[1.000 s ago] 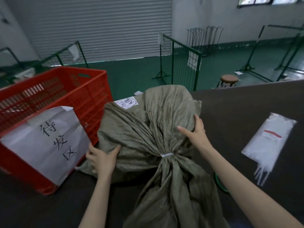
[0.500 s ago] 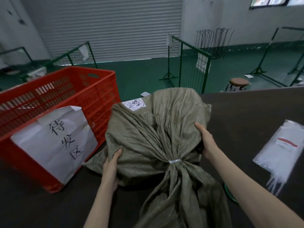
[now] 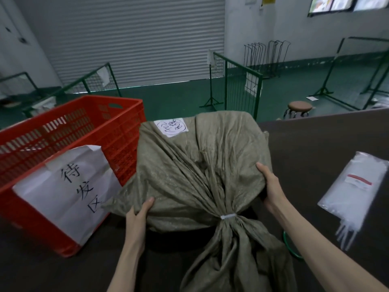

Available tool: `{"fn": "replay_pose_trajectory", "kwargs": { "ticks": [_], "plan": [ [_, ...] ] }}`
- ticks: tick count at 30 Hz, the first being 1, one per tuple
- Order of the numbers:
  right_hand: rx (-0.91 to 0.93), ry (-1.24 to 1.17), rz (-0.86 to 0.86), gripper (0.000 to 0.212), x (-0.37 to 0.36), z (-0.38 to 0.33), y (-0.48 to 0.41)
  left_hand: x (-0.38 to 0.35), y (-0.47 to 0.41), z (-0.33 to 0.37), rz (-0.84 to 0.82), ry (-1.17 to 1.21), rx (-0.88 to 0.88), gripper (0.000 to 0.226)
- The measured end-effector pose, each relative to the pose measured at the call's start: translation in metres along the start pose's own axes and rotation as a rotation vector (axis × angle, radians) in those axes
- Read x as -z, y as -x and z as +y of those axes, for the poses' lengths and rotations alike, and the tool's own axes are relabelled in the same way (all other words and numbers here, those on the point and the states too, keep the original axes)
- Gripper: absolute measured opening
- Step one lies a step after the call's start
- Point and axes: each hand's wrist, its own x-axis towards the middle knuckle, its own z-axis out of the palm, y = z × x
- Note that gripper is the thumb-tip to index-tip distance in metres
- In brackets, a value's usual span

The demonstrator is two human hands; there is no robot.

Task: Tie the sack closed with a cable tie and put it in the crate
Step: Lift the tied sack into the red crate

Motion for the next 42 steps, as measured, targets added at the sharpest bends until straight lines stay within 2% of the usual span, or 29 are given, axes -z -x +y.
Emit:
{"fn": "replay_pose_trajectory", "kwargs": {
  "ticks": [2,7,15,19,21,26,30,33,36,42],
  "plan": [
    [0.027,-0.054,-0.027,0.043,0.001,-0.005,0.005,-0.004,-0.001,0.008,0.004,-0.006,-0.045,0.052],
    [0.129,-0.161,-0.077,0.043,-0.005,-0.028,0.014,-0.022,-0.005,0.033,0.003,0.009,-0.168,0.049],
    [0.329,-0.242,-0.091,0.052,-0.035,-0.077,0.013,-0.052,-0.005,0.075,0.026,0.173,-0.381,0.029],
    [0.406,-0.247,-0.132,0.048,-0.062,-0.103,0.014,-0.053,-0.011,0.094,0.058,0.256,-0.432,0.057],
    [0.433,-0.257,-0.157,0.048,-0.078,-0.113,0.012,-0.051,-0.014,0.106,0.079,0.285,-0.454,0.064],
    [0.482,-0.284,-0.263,0.042,-0.120,-0.127,0.006,-0.043,-0.020,0.134,0.111,0.298,-0.571,0.049],
    [0.521,-0.307,-0.265,0.069,-0.158,-0.134,-0.001,-0.029,-0.026,0.160,0.112,0.288,-0.669,0.022],
    [0.523,-0.325,-0.298,0.072,-0.187,-0.136,-0.011,-0.018,-0.032,0.176,0.123,0.317,-0.729,0.022],
    [0.516,-0.331,-0.325,0.078,-0.218,-0.135,-0.023,-0.002,-0.040,0.190,0.156,0.343,-0.752,0.033],
    [0.469,-0.319,-0.429,0.070,-0.291,-0.123,-0.039,0.029,-0.064,0.210,0.256,0.392,-0.806,0.024]
  ]
}}
